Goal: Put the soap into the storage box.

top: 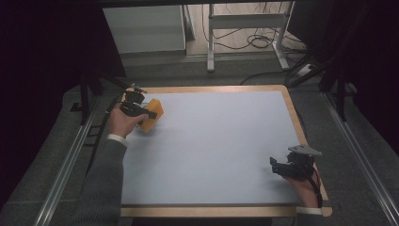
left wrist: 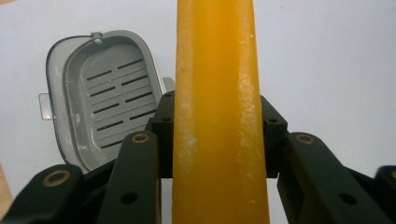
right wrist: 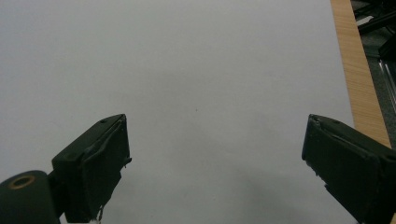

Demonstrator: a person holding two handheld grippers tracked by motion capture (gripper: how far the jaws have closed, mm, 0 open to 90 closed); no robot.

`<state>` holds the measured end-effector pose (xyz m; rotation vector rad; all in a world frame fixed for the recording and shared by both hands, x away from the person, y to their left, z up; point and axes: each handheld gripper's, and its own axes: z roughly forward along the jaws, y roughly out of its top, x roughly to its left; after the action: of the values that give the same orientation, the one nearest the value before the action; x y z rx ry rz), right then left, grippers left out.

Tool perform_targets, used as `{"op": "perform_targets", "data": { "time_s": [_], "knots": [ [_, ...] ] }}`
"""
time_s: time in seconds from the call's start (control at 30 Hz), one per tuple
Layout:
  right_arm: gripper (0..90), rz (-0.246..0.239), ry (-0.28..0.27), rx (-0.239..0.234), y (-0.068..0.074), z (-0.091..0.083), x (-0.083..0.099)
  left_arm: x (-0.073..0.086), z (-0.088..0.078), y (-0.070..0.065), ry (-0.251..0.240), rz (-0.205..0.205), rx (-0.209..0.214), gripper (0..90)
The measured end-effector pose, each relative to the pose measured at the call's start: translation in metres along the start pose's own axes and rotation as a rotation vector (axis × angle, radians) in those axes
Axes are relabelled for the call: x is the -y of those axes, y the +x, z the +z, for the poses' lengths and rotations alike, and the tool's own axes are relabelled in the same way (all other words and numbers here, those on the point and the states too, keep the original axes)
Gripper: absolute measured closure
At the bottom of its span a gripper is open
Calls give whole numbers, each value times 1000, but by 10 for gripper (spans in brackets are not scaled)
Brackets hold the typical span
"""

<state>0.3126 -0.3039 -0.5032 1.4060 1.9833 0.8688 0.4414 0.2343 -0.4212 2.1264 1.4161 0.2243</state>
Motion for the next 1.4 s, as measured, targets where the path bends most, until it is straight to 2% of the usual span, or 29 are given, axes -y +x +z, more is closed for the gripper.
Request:
{"op": "perform_targets", "data": {
  "time_s": [0.13, 0.47, 0.8, 1.0, 1.27, 1.4],
  "knots": [
    [75, 2, -2, 2, 0, 0, 0, -2, -1, 3, -20, -16, 10, 608],
    [75, 1, -8, 6, 0, -1, 0, -6, 1, 14, -17, -38, -7, 608],
    [75, 0, -17, 15, -1, -2, 0, -6, 3, 25, -46, -65, -29, 608],
    [75, -1, -18, 16, -1, -2, 0, -6, 9, 32, -27, -80, -40, 608],
    [75, 1, -17, 17, 0, -1, 0, -8, 13, 42, -38, -115, -51, 608],
    [75, 0, -16, 17, 0, -1, 0, -9, 18, 49, -28, -125, -56, 608]
  ]
}}
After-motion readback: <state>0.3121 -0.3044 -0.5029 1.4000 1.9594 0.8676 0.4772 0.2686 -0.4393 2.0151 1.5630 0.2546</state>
